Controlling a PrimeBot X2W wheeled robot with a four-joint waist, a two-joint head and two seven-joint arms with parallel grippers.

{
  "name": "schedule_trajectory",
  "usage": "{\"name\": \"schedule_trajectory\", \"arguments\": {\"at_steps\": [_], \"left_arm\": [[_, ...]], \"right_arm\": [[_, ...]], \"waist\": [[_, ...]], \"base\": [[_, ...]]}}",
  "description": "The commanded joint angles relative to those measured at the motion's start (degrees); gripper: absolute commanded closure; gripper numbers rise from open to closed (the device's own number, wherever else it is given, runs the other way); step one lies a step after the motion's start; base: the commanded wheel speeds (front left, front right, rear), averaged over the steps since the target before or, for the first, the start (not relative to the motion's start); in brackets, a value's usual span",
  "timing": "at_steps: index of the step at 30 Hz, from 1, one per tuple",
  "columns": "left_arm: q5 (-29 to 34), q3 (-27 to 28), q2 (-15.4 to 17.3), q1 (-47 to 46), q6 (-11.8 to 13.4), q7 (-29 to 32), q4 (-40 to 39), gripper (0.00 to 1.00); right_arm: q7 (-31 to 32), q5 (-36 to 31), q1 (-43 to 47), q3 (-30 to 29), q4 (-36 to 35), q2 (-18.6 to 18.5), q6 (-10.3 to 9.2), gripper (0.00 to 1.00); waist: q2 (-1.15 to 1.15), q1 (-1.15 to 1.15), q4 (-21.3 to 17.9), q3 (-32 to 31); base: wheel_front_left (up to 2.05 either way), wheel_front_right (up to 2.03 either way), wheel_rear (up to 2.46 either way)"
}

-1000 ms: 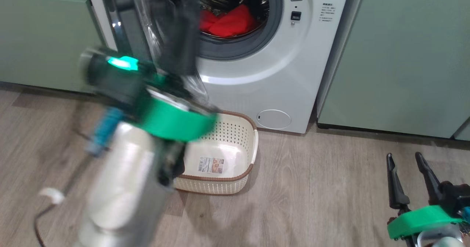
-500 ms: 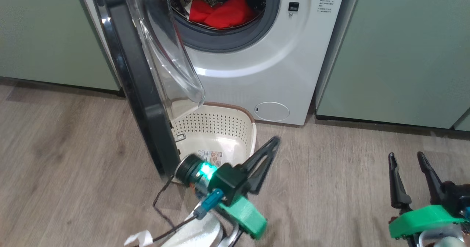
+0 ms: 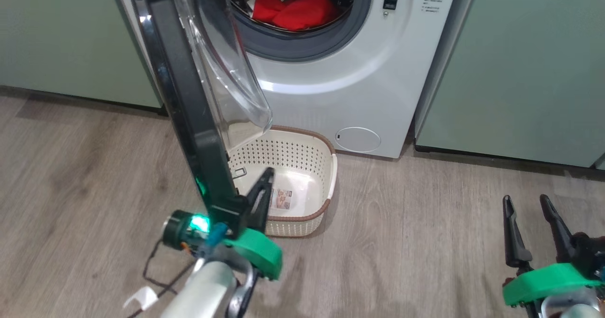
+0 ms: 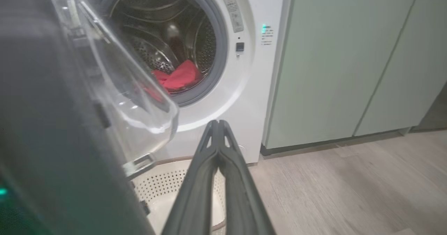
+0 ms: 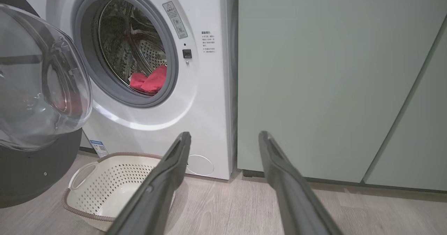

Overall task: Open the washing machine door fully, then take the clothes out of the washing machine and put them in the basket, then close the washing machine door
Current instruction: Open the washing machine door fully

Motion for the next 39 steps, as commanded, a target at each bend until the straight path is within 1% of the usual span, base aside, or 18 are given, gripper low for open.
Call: {"name": "schedule_trajectory", "arguments": {"at_steps": [1,11,17,21,27,29,33,38,39], "left_arm": [[0.4,3.7,0.6,-2.4,0.4,-0.5,-0.9,1.00],[1.5,10.9,0.6,-1.4,0.5,-0.5,1.4,1.00],[1.6,15.8,0.8,0.6,0.4,-0.5,0.8,1.00],[1.8,19.8,1.8,2.1,0.6,-0.5,-0.2,1.00],[2.1,26.6,4.6,2.3,0.3,-0.5,-0.5,1.00],[2.2,27.6,5.2,2.0,0.1,-0.5,-0.2,1.00],[2.2,31.5,7.0,-0.1,-0.6,-0.5,2.2,1.00],[1.3,36.2,8.4,-3.8,-1.6,-0.5,7.6,1.00],[1.1,38.0,8.6,-5.3,-1.6,-0.5,9.3,1.00]], "right_arm": [[-0.4,0.2,-1.3,1.1,-2.1,-1.2,-0.03,0.00],[-0.4,0.3,-1.1,1.4,-2.2,-0.9,-0.03,0.00],[-0.4,0.4,-1.0,1.3,-2.1,-0.9,-0.03,0.00],[-0.4,0.5,-0.8,1.3,-2.0,-0.8,-0.03,0.00],[-0.4,0.6,-0.8,1.9,-1.9,-0.8,-0.03,0.00],[-0.4,0.6,-1.0,2.2,-1.9,-0.9,-0.03,0.00],[-0.4,0.6,-1.2,2.6,-2.1,-1.3,-0.03,0.00],[-0.4,0.8,-1.5,2.9,-2.0,-1.8,-0.03,0.00],[-0.4,0.8,-1.8,3.0,-2.0,-1.9,-0.03,0.00]], "waist": [[0.00,0.00,0.4,0.1],[0.00,0.00,2.2,0.0],[0.00,0.00,3.6,-0.2],[0.00,0.00,4.6,-0.2],[0.00,0.00,6.1,0.3],[0.00,0.00,6.3,0.4],[0.00,0.00,7.2,1.1],[0.00,0.00,8.0,2.0],[0.00,0.00,8.2,2.6]], "base": [[0.00,0.00,0.00],[0.00,0.00,0.00],[0.00,0.00,0.00],[0.00,0.00,0.00],[0.00,0.00,0.00],[0.00,0.00,0.00],[0.00,0.00,0.00],[0.00,0.00,0.00],[0.00,0.00,0.00]]}}
